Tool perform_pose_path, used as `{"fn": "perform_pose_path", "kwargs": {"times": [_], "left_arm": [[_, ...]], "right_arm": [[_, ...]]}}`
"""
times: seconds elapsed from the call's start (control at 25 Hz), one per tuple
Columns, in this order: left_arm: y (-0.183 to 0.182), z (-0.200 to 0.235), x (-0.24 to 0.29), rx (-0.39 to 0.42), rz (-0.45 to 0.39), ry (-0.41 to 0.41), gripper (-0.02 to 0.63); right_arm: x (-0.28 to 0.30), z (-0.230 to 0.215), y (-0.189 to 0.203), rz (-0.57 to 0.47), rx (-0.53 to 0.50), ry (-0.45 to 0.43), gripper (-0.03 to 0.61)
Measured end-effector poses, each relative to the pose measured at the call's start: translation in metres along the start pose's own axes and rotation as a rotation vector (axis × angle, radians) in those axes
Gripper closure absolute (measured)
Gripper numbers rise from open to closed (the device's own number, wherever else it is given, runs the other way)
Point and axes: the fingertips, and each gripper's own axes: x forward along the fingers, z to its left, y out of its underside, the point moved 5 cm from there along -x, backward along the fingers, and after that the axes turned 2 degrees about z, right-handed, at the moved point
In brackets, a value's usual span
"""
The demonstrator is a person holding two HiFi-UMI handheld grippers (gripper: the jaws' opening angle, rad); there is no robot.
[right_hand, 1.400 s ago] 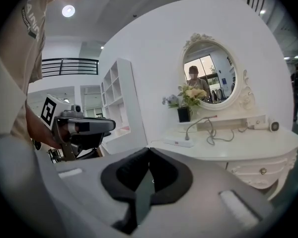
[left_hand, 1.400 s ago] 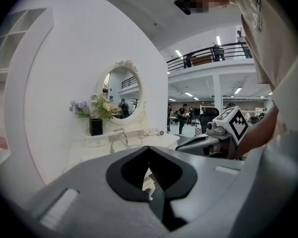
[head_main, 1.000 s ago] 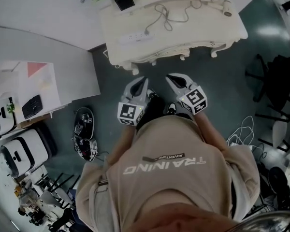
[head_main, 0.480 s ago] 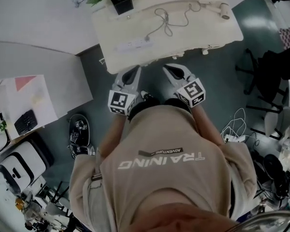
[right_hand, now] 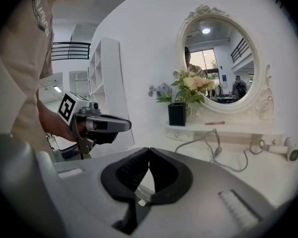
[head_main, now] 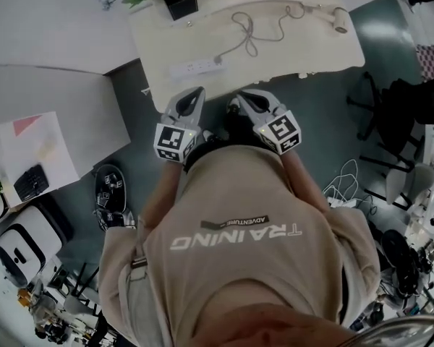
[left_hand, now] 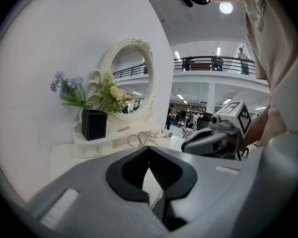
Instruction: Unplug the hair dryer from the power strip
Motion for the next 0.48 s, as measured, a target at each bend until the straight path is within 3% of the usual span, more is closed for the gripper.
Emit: {"fn": "perform_pose_path", "kwargs": {"times": [0.48], "left_arm": [[-0.023,0.035,0.073,-0.033,0.084,-0.151,0.612]], "right_arm": [[0.068,-0.1,-0.001,0.073,-0.073,-0.213,0.574]]}}
